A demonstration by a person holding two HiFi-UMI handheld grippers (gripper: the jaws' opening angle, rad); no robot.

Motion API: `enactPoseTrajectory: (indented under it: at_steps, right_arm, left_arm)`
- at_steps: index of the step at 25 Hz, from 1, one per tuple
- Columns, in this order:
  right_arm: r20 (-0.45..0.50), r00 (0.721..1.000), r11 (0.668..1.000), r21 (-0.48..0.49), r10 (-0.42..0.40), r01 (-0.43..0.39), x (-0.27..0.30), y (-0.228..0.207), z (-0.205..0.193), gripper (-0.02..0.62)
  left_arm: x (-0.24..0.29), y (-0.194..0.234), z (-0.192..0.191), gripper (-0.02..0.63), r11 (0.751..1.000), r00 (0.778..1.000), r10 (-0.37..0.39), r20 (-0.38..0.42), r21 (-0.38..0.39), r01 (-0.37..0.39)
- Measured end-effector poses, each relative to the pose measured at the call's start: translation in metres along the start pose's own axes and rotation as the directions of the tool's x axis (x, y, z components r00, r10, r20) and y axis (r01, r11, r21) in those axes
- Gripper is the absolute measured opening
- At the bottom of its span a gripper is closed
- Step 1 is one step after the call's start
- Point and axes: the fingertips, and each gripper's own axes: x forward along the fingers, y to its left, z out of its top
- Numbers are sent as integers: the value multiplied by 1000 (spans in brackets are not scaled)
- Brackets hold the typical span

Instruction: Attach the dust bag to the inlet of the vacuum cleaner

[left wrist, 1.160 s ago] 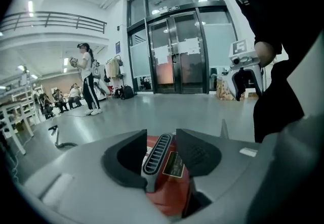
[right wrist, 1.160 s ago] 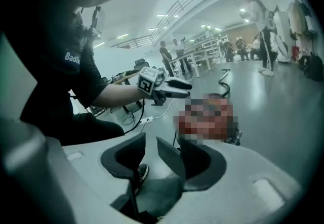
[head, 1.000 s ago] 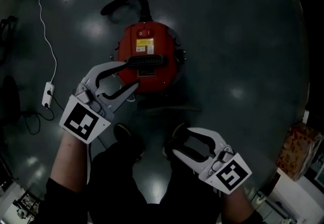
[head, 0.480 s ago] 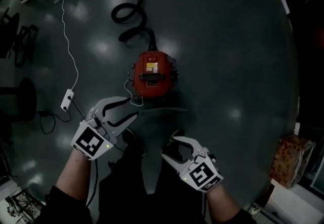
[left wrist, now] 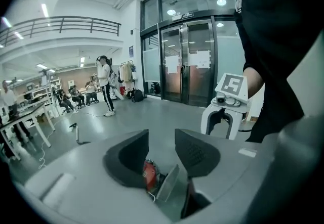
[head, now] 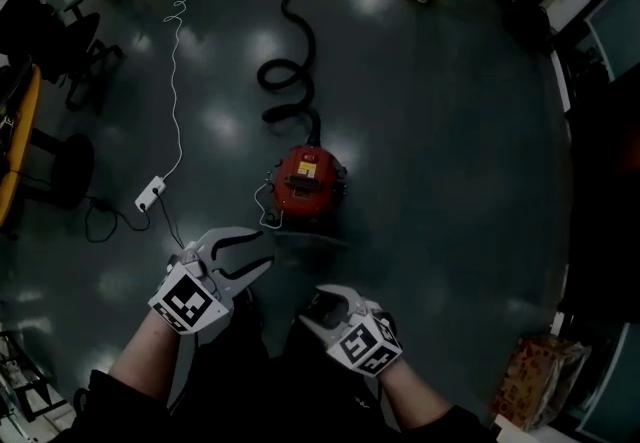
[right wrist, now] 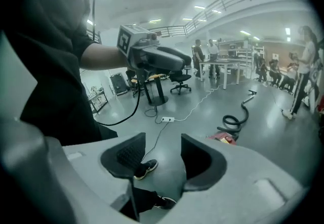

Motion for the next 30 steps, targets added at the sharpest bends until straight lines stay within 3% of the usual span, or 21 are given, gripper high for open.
enactPoseTrajectory:
  at_steps: [4, 9, 16, 19, 25, 30]
  right_arm:
    - [35, 996, 997, -7, -82, 82, -13, 19, 30, 215]
    - [90, 976, 976, 111, -198, 188, -10, 50, 54, 215]
    - [118, 919, 900, 283, -375, 331, -4, 96, 81, 215]
    - [169, 897, 872, 363, -407, 328, -11, 109, 99, 215]
    - [271, 868, 898, 271, -416, 346, -34, 144, 137, 215]
    - [409, 839, 930, 231, -360, 286, -63, 163, 142, 199]
  left_arm:
    - [-38, -34, 10, 163, 1000, 1000, 3, 29, 10, -3]
    - [-90, -52, 3, 161, 999, 994, 2, 107, 38, -6]
    - [-165, -71, -9, 155, 999, 975, -1, 222, 32, -6]
    - [-184, -78, -10, 153, 1000, 965, 7, 262, 24, -14]
    - [-218, -108, 5, 150, 999, 945, -11, 328, -36, 24]
    - [-222, -133, 20, 129, 989, 926, 57, 374, -145, -2]
